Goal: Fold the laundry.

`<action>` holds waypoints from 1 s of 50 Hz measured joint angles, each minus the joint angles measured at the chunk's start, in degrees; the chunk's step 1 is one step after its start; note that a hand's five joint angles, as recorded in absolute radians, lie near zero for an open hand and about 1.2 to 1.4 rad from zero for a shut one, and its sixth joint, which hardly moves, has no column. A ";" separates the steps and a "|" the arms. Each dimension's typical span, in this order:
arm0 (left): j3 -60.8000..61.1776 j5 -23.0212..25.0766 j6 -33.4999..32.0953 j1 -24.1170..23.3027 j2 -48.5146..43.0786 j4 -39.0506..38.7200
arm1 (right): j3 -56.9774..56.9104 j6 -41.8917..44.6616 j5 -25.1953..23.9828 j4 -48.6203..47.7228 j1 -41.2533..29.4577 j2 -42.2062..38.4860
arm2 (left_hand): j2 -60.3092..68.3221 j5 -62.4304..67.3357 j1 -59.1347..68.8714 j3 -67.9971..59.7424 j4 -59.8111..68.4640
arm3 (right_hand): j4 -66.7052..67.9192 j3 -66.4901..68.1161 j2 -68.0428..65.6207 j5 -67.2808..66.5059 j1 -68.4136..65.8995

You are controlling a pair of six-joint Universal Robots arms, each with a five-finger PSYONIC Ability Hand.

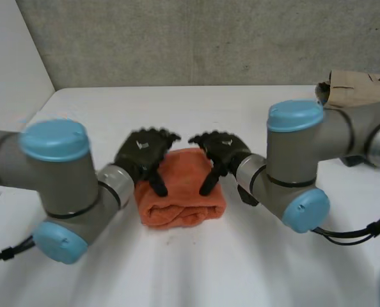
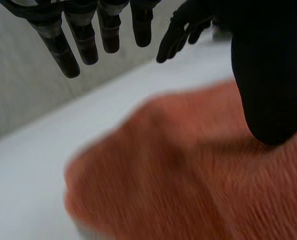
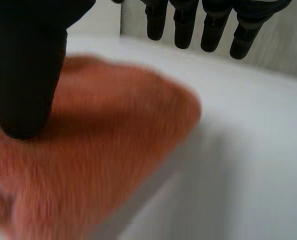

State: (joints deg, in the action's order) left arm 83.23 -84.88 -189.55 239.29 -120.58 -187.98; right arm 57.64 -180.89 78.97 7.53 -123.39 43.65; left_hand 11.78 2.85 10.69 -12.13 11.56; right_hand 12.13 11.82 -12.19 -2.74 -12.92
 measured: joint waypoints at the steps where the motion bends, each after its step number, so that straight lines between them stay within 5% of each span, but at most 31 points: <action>1: -0.46 -0.86 -0.20 -0.14 -1.24 0.79 | -2.04 0.36 -0.12 2.12 0.13 -2.06 | 0.00 0.00 0.00 0.00 0.00 | 0.00 0.00 0.00 0.00 0.00; 13: -2.11 -4.22 -3.73 3.36 -4.59 7.22 | -8.69 10.26 3.63 11.38 0.56 -7.06 | 0.00 0.00 0.00 0.00 0.00 | 0.00 0.00 0.00 0.00 0.00; 18: -2.11 2.89 -4.36 6.78 3.12 10.76 | 1.13 21.51 10.80 1.88 -2.74 3.74 | 0.00 0.00 0.00 0.00 0.00 | 0.00 0.00 0.00 0.03 0.00; 26: -3.80 15.73 -1.24 10.68 12.92 10.11 | 20.76 34.10 15.50 -20.42 -9.99 15.23 | 0.00 0.00 0.00 0.00 0.00 | 0.00 0.00 0.00 0.01 0.00; 38: -7.64 42.75 2.52 11.68 15.93 18.84 | 35.04 30.93 15.36 -32.75 -16.50 13.12 | 0.00 0.00 0.00 0.00 0.00 | 0.64 0.67 -0.16 -0.45 -0.19; 50: -5.44 43.95 -1.57 8.57 15.77 20.12 | 31.40 29.88 14.21 -39.93 -14.63 4.97 | 0.00 0.00 0.00 0.00 0.00 | 13.16 13.31 -12.54 -12.95 -12.33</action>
State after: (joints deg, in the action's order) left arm 77.79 -40.93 -191.13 247.87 -104.81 -167.87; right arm 89.05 -151.01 93.18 -32.40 -138.03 48.62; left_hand 11.78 2.86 10.69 -12.14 11.56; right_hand 25.28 25.13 -24.73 -15.69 -25.25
